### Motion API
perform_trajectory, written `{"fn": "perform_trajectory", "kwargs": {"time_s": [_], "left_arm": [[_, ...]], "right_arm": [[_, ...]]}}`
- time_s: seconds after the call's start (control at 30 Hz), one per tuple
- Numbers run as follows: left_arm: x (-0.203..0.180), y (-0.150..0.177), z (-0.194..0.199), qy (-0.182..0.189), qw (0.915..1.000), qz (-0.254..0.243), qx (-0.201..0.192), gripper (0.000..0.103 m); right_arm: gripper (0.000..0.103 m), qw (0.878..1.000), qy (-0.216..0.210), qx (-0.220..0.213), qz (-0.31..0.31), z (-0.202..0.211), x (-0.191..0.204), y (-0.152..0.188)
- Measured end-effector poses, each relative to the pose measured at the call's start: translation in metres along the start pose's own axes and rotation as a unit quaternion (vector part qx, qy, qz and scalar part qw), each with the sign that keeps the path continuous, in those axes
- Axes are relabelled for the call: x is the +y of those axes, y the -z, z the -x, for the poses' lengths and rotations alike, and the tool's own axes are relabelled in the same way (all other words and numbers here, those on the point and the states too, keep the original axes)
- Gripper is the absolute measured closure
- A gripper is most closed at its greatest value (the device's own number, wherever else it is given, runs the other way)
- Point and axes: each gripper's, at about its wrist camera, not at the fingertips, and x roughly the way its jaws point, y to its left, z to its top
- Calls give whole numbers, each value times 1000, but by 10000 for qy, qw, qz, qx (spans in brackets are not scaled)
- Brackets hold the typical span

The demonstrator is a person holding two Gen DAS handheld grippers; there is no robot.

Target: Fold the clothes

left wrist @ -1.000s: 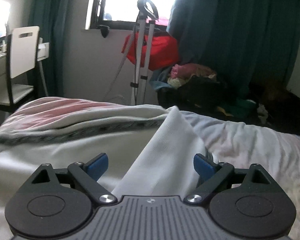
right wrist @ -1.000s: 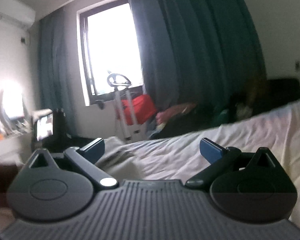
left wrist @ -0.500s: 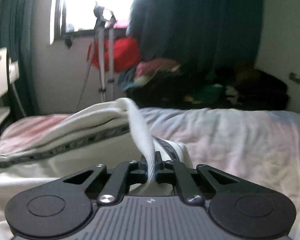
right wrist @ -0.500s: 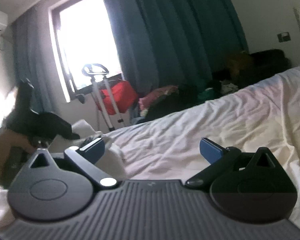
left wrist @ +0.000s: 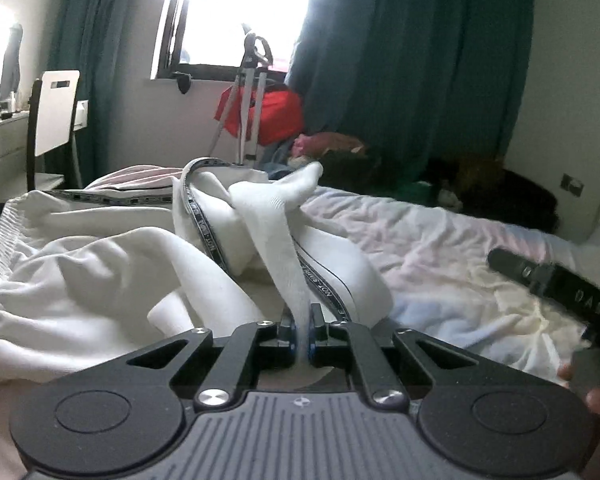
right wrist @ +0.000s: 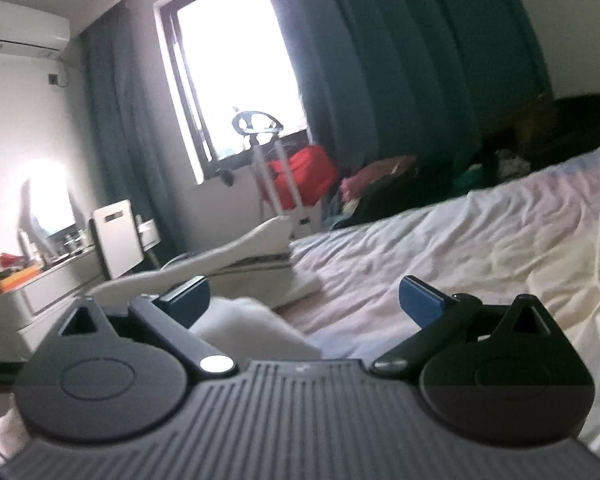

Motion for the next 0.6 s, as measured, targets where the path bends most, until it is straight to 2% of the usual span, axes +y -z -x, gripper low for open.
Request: {"fn": "perform_trajectory", "kwargs": {"time_s": [0.2, 0.23, 0.3, 0.43, 0.6], "left_arm": [[11, -1, 0, 189, 9988, 440, -122, 97], [13, -1, 1, 221, 9983, 513, -142, 97], [17, -2, 1, 284, 9972, 660, -183, 97], [25, -2, 0, 408, 9945, 935, -249, 97], [33, 5, -9, 540, 9929, 1046, -141, 97]], "right_arm": [[3, 9949, -371, 628, -697, -1, -3, 7], [6, 9934, -443, 719, -777, -3, -2, 6], [22, 9922, -428, 780, -873, -13, -1, 4], [26, 9895, -315, 993, -1003, -57, 3, -7], [27, 9860, -219, 1276, -1051, -147, 17, -34]]}}
